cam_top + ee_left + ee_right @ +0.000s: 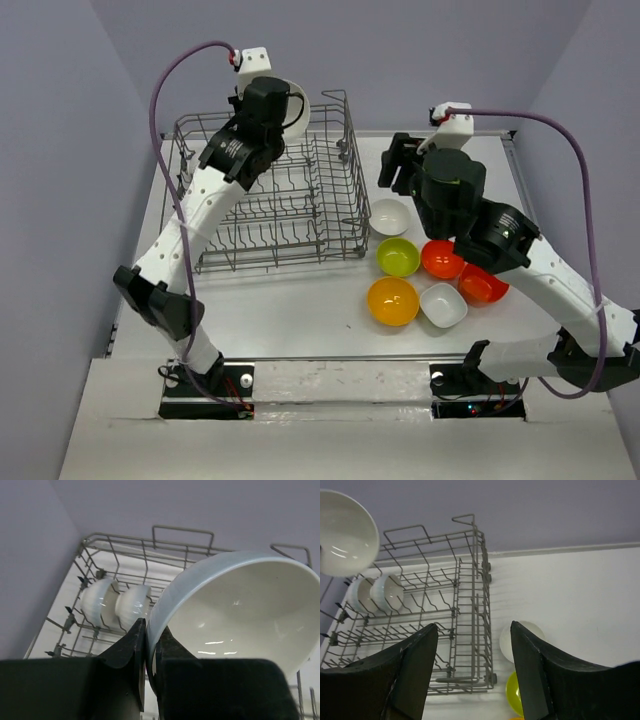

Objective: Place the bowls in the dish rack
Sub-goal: Insert the bowl into the dish rack.

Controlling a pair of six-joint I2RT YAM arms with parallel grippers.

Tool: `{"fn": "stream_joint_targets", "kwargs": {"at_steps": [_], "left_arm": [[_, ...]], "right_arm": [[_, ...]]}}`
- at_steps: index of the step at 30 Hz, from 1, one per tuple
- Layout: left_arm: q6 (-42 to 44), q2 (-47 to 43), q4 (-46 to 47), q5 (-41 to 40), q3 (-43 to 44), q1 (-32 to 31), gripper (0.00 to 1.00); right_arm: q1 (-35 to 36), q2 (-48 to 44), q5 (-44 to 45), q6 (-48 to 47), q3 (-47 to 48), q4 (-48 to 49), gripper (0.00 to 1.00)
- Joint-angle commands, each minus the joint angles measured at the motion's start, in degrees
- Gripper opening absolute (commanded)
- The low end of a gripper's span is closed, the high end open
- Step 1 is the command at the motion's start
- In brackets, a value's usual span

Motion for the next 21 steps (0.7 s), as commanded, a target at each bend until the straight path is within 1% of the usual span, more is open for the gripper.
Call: {"fn": "stream_joint_targets", "kwargs": {"at_steps": [1,2,4,5,6,7,8,9,12,13,14,16,17,19,20,21], "left_arm": [[3.72,6.0,0.56,-12.36,10.46,3.83,0.0],[5.29,10.28,-0.24,-15.33,15.62,4.97,0.0],[7.14,14.35,-1.47,-18.16,20.31,5.86,0.0],[8.2,16.46,-2.17,-20.79,24.25,6.03,0.0],[10.03,20.05,-2.35,-21.86,25.94,6.3,0.0],[11.1,21.56,-2.27,-23.0,27.26,6.3,0.0],[11.89,24.27,-1.4,-25.71,28.67,6.39,0.0],[14.42,25.43,-0.52,-27.21,28.68,6.3,0.0],[23.11,29.03,6.4,-36.42,26.58,6.21,0.0],[23.15,29.66,6.43,-36.46,26.57,6.21,0.0],[26.11,30.71,9.13,-38.2,25.7,6.21,0.0],[28.24,31.16,11.52,-39.09,24.65,6.21,0.0],[32.6,31.16,16.84,-40.75,22.03,6.21,0.0],[39.63,31.24,24.68,-42.86,18.77,6.21,0.0],[46.72,31.68,32.37,-44.79,16.31,6.12,0.0],[49.92,32.03,36.19,-45.42,15.51,6.12,0.0]], "right_arm": [[-0.23,-3.48,4.99,3.97,-5.82,-2.67,0.66],[-0.23,-4.19,6.13,4.85,-6.7,-3.9,0.65],[-0.23,-5.42,6.49,5.91,-9.86,-6.62,0.66],[-0.23,-6.47,6.75,7.57,-10.74,-7.59,0.66],[-0.23,-7.0,6.67,8.46,-11.62,-8.65,0.66],[-0.23,-7.44,6.75,9.86,-13.37,-10.57,0.67],[-0.23,-8.23,6.93,10.48,-14.17,-11.46,0.67],[-0.23,-8.5,6.84,11.1,-14.96,-12.17,0.67],[-0.23,-9.55,5.97,12.86,-18.39,-14.45,0.67],[-0.23,-9.55,5.96,12.86,-18.4,-14.55,0.67],[-0.23,-9.73,5.79,13.04,-19.53,-14.72,0.67],[-0.23,-9.73,5.87,13.13,-20.59,-14.9,0.68],[-0.23,-9.9,5.7,13.13,-21.38,-14.9,0.68],[-0.23,-10.17,5.26,13.21,-22.0,-14.81,0.68],[-0.23,-10.34,4.82,13.21,-22.26,-14.81,0.68],[-0.23,-10.87,4.65,13.21,-22.87,-14.46,0.68]]}}
